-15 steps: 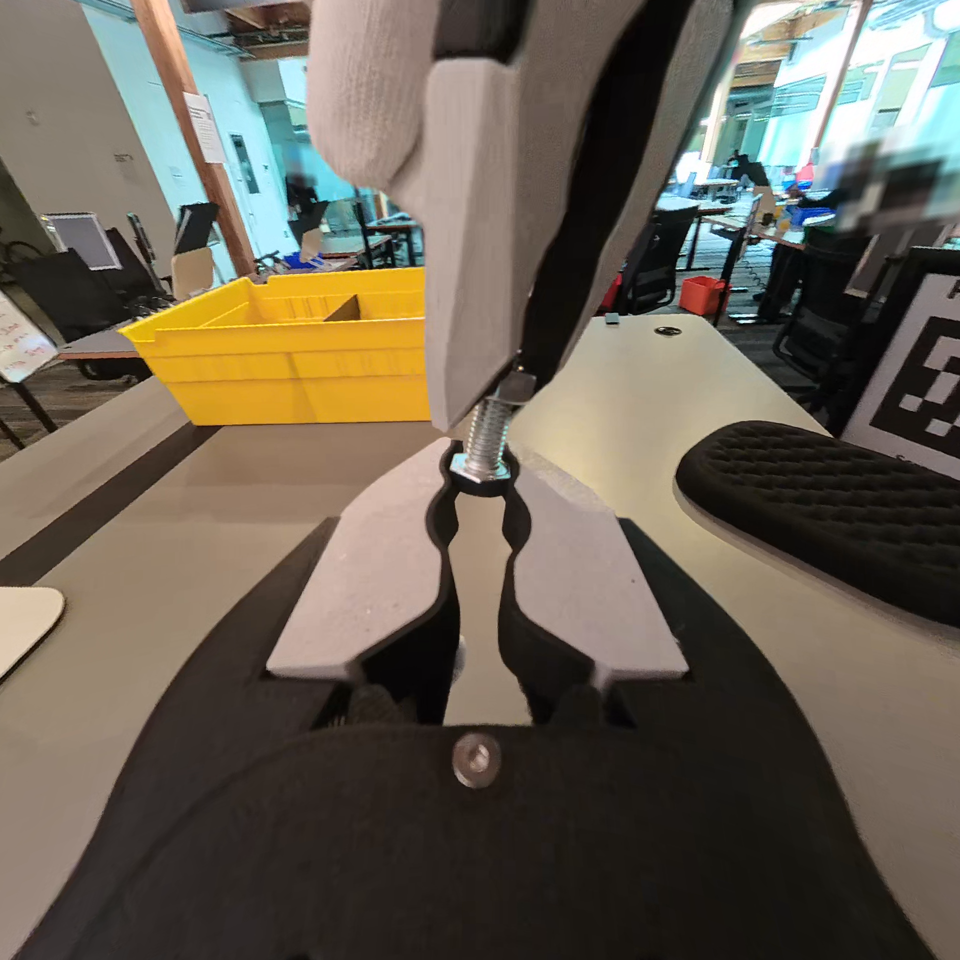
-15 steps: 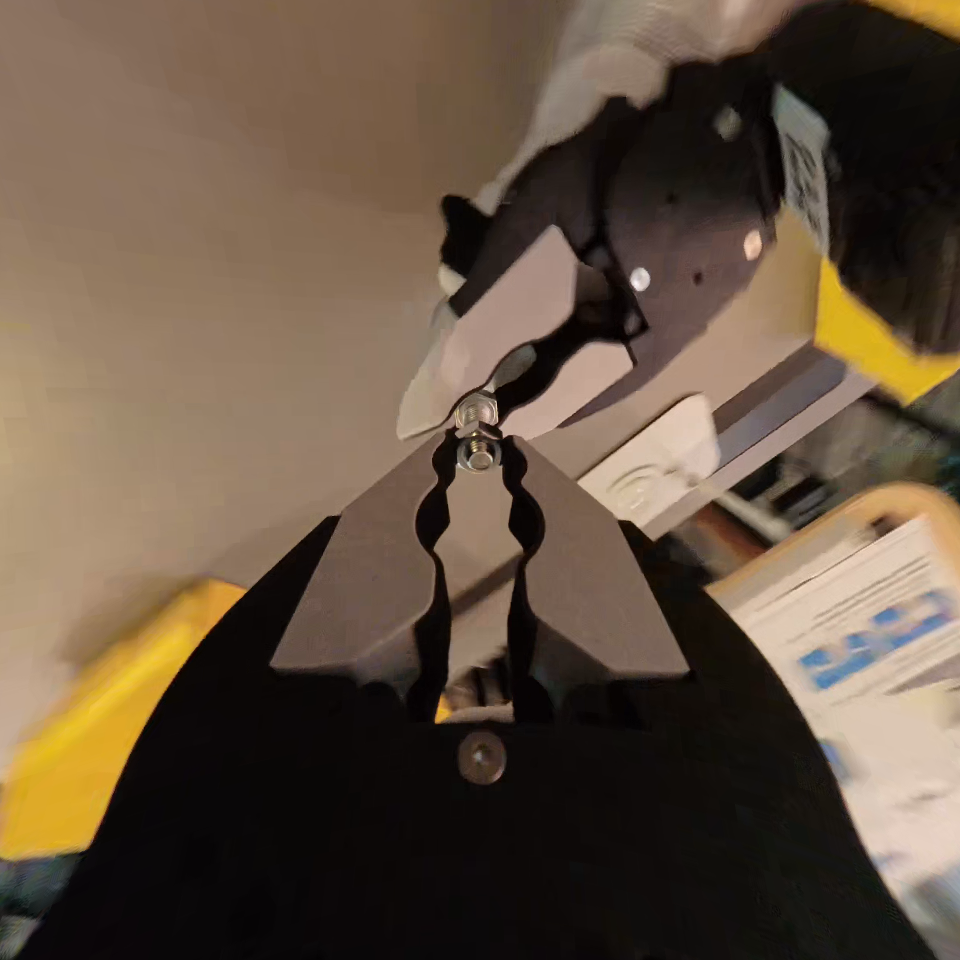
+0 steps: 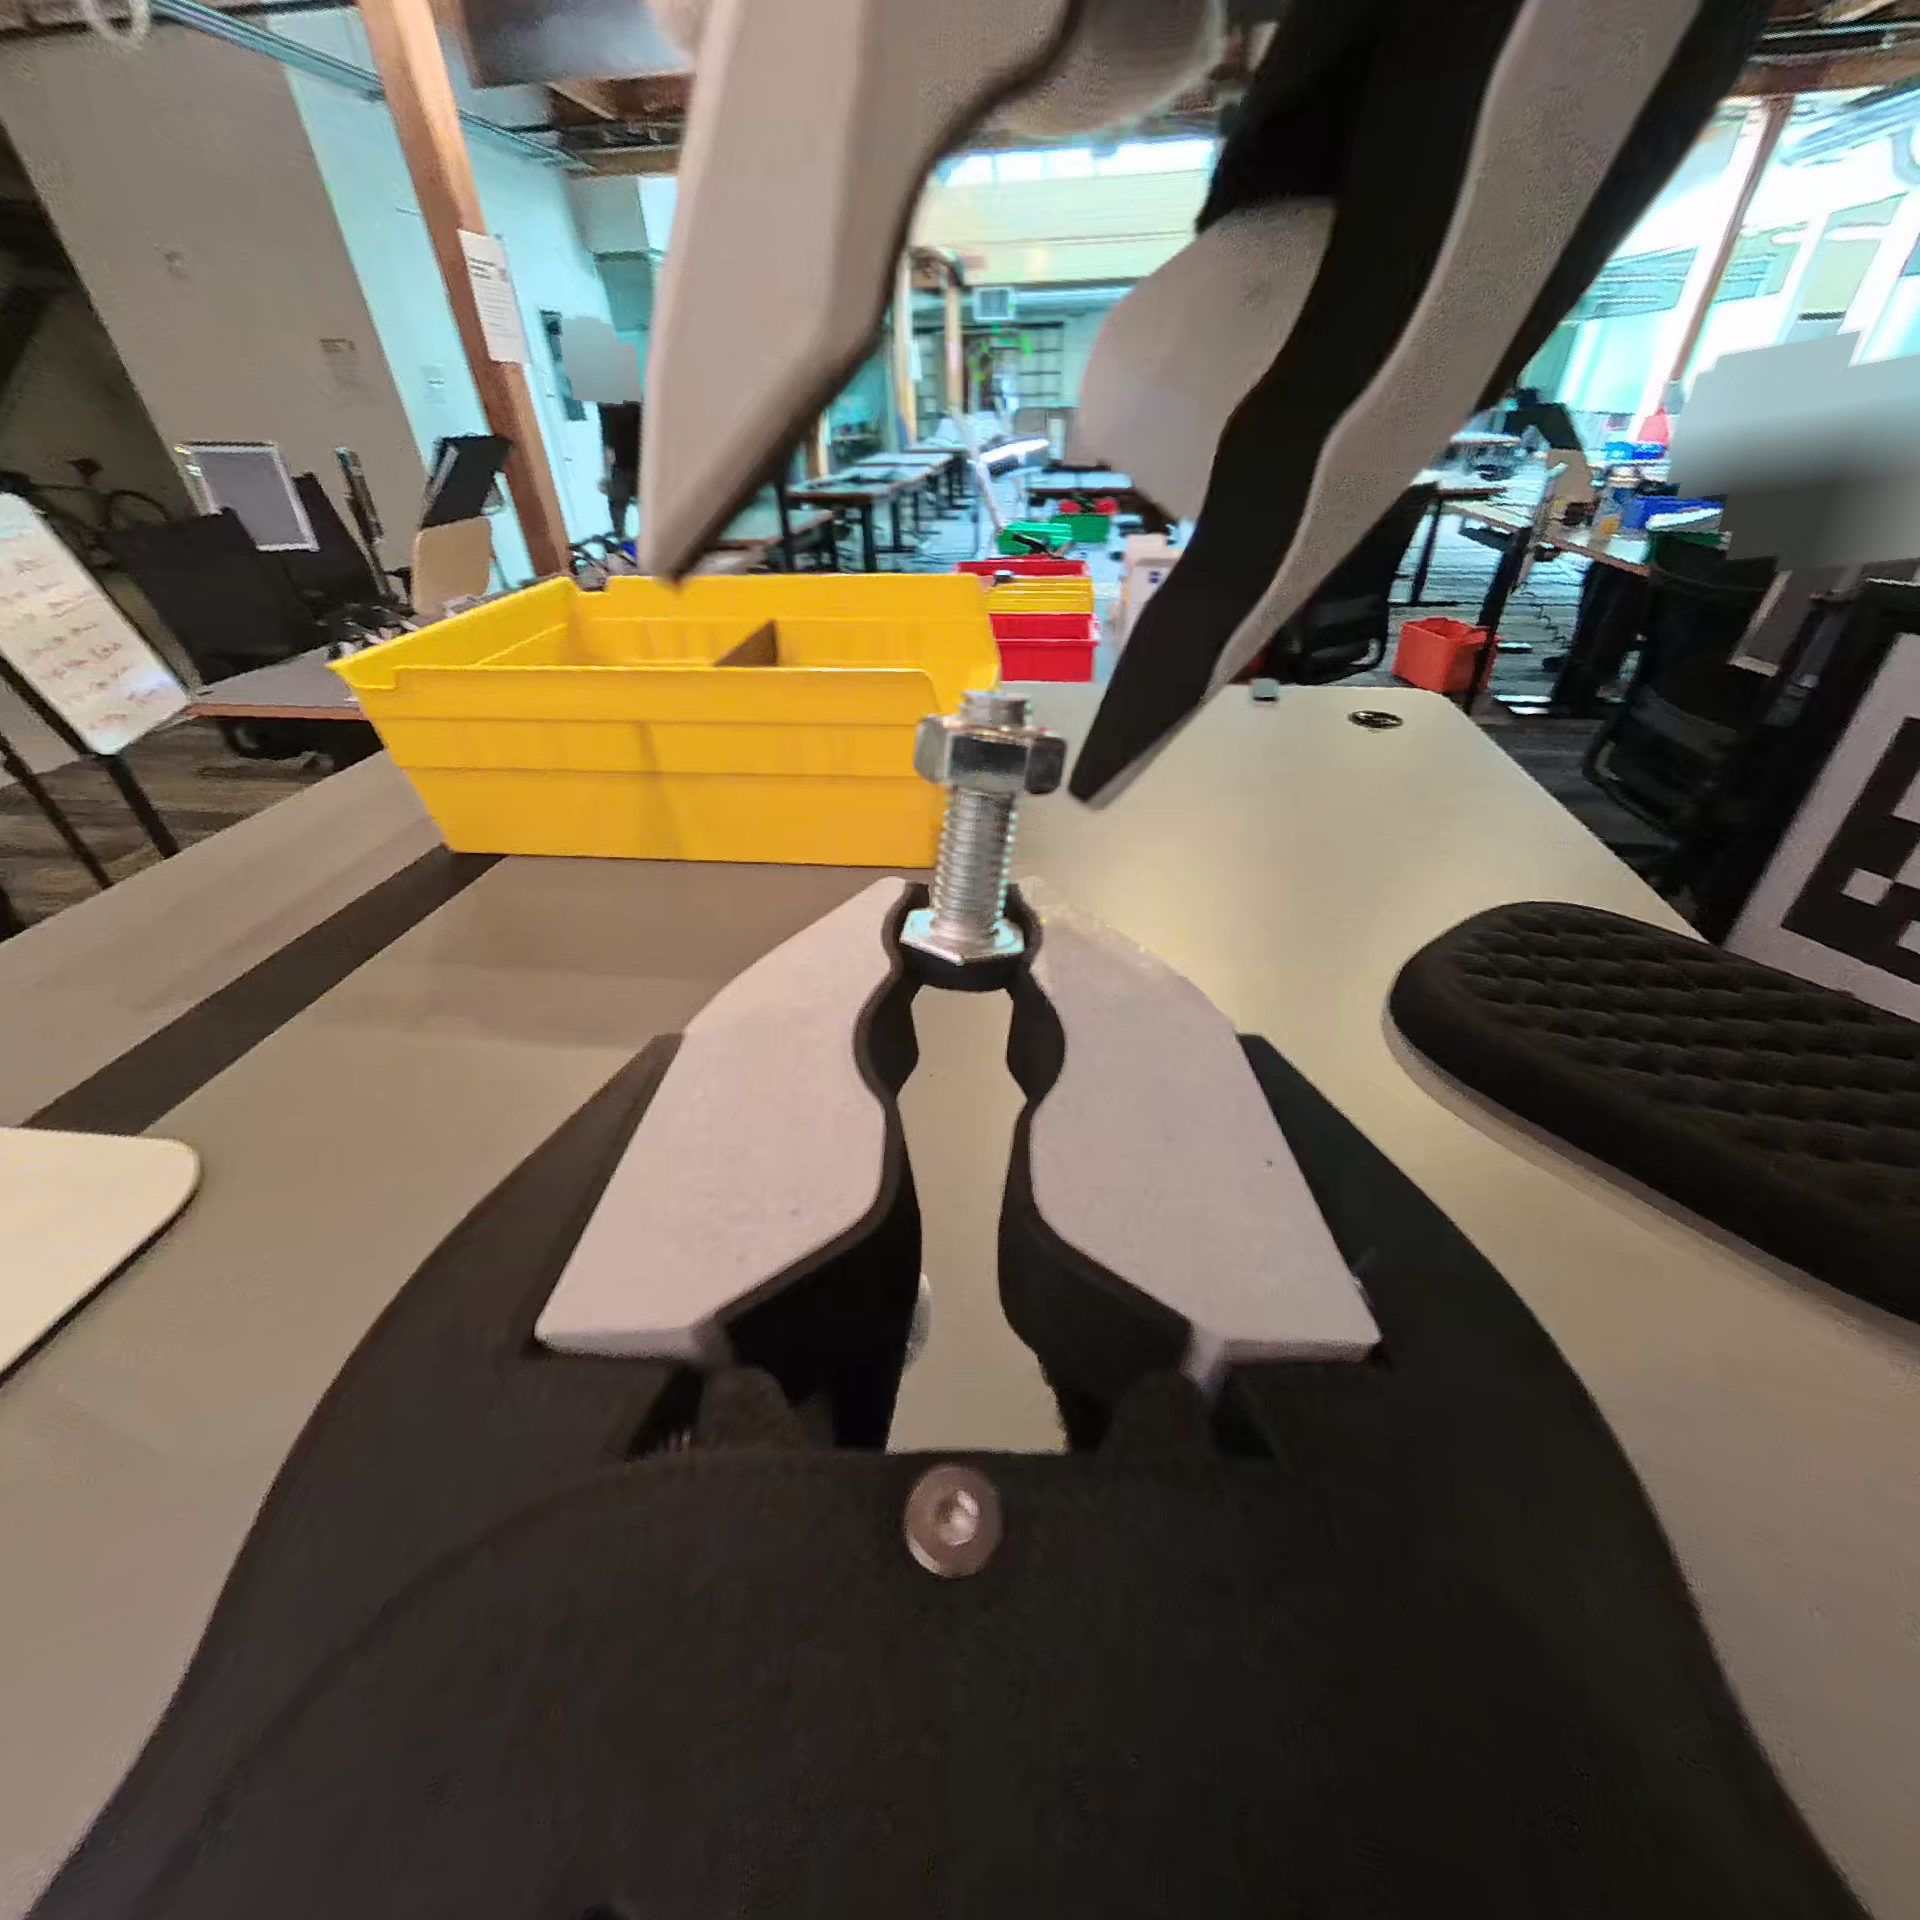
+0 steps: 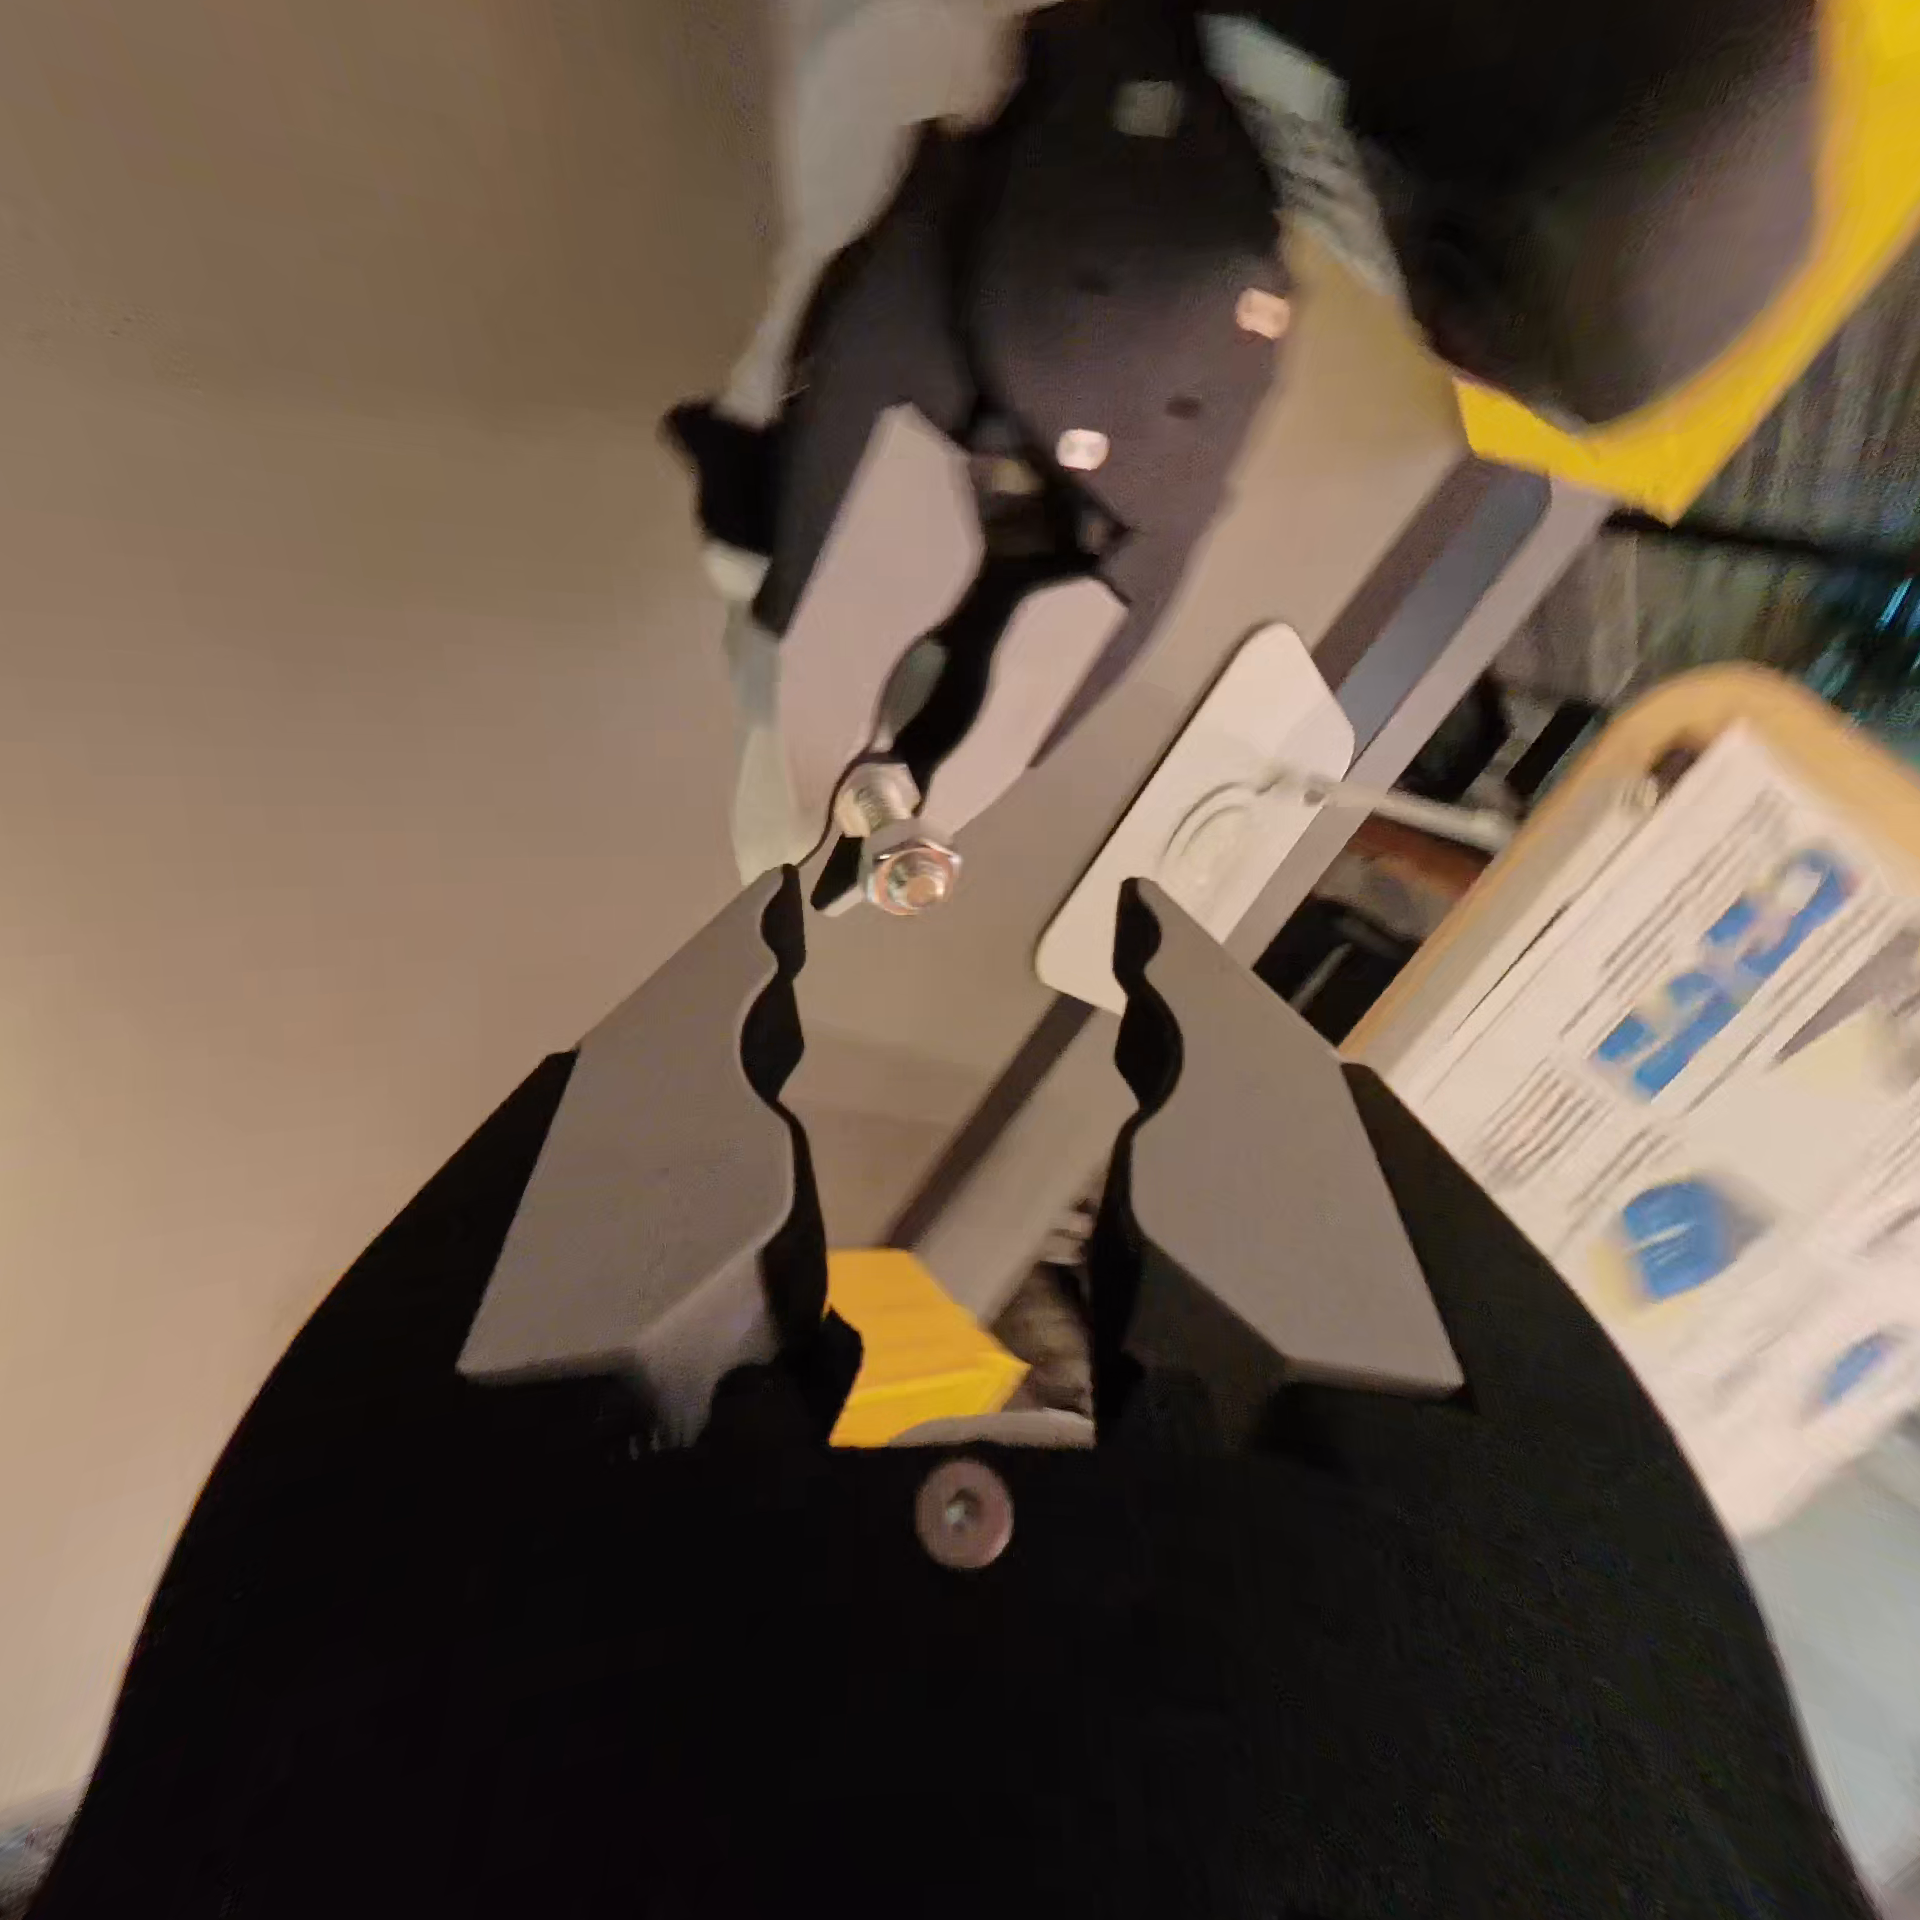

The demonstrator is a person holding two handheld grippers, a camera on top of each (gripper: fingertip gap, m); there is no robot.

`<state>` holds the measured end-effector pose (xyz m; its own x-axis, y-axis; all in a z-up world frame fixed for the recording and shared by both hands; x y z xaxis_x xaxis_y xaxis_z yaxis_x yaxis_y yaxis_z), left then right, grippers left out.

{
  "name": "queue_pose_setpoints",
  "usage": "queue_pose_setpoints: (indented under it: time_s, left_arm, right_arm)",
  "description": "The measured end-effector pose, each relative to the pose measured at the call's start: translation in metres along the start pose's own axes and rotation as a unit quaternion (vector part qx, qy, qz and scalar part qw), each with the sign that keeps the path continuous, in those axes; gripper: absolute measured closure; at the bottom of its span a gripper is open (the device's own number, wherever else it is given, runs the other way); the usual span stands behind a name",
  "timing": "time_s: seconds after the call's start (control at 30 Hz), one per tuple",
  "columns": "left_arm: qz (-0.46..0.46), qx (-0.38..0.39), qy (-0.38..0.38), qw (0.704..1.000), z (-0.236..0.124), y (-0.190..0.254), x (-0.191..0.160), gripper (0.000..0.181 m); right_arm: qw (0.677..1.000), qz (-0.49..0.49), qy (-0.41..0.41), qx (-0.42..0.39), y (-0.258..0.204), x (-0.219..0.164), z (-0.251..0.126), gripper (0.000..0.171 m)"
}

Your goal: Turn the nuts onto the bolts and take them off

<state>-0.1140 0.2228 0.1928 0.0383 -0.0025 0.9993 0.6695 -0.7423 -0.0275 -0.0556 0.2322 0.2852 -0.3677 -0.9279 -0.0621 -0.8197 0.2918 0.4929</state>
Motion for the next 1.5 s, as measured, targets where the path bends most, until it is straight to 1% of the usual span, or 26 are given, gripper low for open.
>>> queue_pose_setpoints:
  time_s: [0.03, 0.07, 0.1, 0.17, 0.27, 0.3, 0.37, 0.43, 0.53, 0.6, 0.7, 0.77, 0.83, 0.9, 0.93, 1.0, 1.1, 1.2, 1.3, 1.4, 1.5]
  left_arm:
    - [0.000, 0.013, 0.002, 1.000, 0.000, -0.002, 0.001, 0.168]
    - [-0.003, 0.021, 0.003, 1.000, 0.000, -0.003, 0.001, 0.168]
    - [-0.005, 0.027, 0.007, 1.000, 0.000, -0.004, 0.002, 0.168]
    - [-0.006, 0.044, 0.010, 0.999, 0.001, -0.005, 0.002, 0.167]
    - [-0.014, 0.053, 0.019, 0.998, 0.000, -0.007, 0.004, 0.167]
    - [-0.019, 0.052, 0.023, 0.998, 0.000, -0.007, 0.005, 0.168]
    - [-0.030, 0.058, 0.033, 0.997, -0.002, -0.009, 0.008, 0.167]
    - [-0.044, 0.058, 0.041, 0.997, -0.003, -0.010, 0.009, 0.167]
    - [-0.049, 0.075, 0.045, 0.995, -0.003, -0.013, 0.009, 0.167]
    - [-0.049, 0.091, 0.045, 0.994, -0.003, -0.014, 0.008, 0.167]
    - [-0.048, 0.103, 0.045, 0.992, -0.002, -0.015, 0.008, 0.167]
    - [-0.051, 0.105, 0.045, 0.992, -0.002, -0.015, 0.008, 0.168]
    - [-0.045, 0.115, 0.044, 0.991, -0.002, -0.016, 0.008, 0.167]
    - [-0.043, 0.116, 0.042, 0.991, -0.003, -0.017, 0.008, 0.167]
    - [-0.043, 0.116, 0.044, 0.991, -0.004, -0.017, 0.008, 0.167]
    - [-0.040, 0.111, 0.046, 0.992, -0.004, -0.017, 0.009, 0.167]
    - [-0.045, 0.096, 0.052, 0.993, -0.004, -0.015, 0.011, 0.167]
    - [-0.040, 0.071, 0.054, 0.995, -0.006, -0.014, 0.013, 0.168]
    - [-0.041, 0.011, 0.061, 0.997, -0.007, -0.004, 0.019, 0.167]
    - [-0.052, -0.058, 0.065, 0.995, -0.009, 0.006, 0.025, 0.167]
    - [-0.056, -0.127, 0.067, 0.988, -0.010, 0.021, 0.032, 0.168]
  right_arm:
    - [0.997, 0.074, 0.018, -0.006, 0.005, -0.003, -0.004, 0.118]
    - [0.988, 0.150, 0.031, 0.002, 0.007, -0.007, -0.006, 0.117]
    - [0.972, 0.228, 0.047, 0.013, 0.009, -0.011, -0.008, 0.115]
    - [0.931, 0.353, 0.094, 0.017, 0.009, -0.019, -0.011, 0.117]
    - [0.863, 0.466, 0.194, -0.007, 0.005, -0.026, -0.014, 0.118]
    - [0.841, 0.493, 0.224, -0.021, 0.002, -0.028, -0.013, 0.116]
    - [0.797, 0.536, 0.271, -0.060, -0.003, -0.032, -0.010, 0.119]
    - [0.764, 0.564, 0.298, -0.096, -0.011, -0.033, -0.003, 0.116]
    - [0.698, 0.609, 0.341, -0.162, -0.017, -0.036, 0.006, 0.117]
    - [0.674, 0.619, 0.350, -0.199, -0.017, -0.032, 0.015, 0.116]
    - [0.646, 0.638, 0.358, -0.217, -0.017, -0.023, 0.032, 0.117]
    - [0.624, 0.643, 0.376, -0.235, -0.014, -0.019, 0.038, 0.124]
    - [0.616, 0.640, 0.383, -0.255, -0.011, -0.015, 0.043, 0.133]
    - [0.608, 0.638, 0.392, -0.264, -0.010, -0.011, 0.046, 0.149]
    - [0.604, 0.635, 0.398, -0.271, -0.010, -0.009, 0.046, 0.153]
    - [0.607, 0.628, 0.400, -0.278, -0.010, -0.008, 0.045, 0.153]
    - [0.617, 0.613, 0.419, -0.261, -0.009, -0.009, 0.043, 0.153]
    - [0.649, 0.578, 0.452, -0.203, -0.009, -0.013, 0.039, 0.153]
    - [0.695, 0.496, 0.501, -0.141, -0.011, -0.015, 0.031, 0.153]
    - [0.714, 0.426, 0.554, -0.047, -0.012, -0.018, 0.021, 0.153]
    - [0.716, 0.351, 0.601, 0.061, -0.013, -0.013, 0.011, 0.153]
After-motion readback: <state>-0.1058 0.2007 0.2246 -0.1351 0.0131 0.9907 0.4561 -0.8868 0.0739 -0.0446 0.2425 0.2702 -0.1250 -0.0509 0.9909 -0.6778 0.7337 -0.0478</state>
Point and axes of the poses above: each gripper's, where its closed fingertips meet, z out along the fingers, x out of its top, y = z × x across the jaws, the point moved 7 cm from there along -z, back along the fingers, and after that the axes turned 4 degrees about x, right-handed, at the moved point
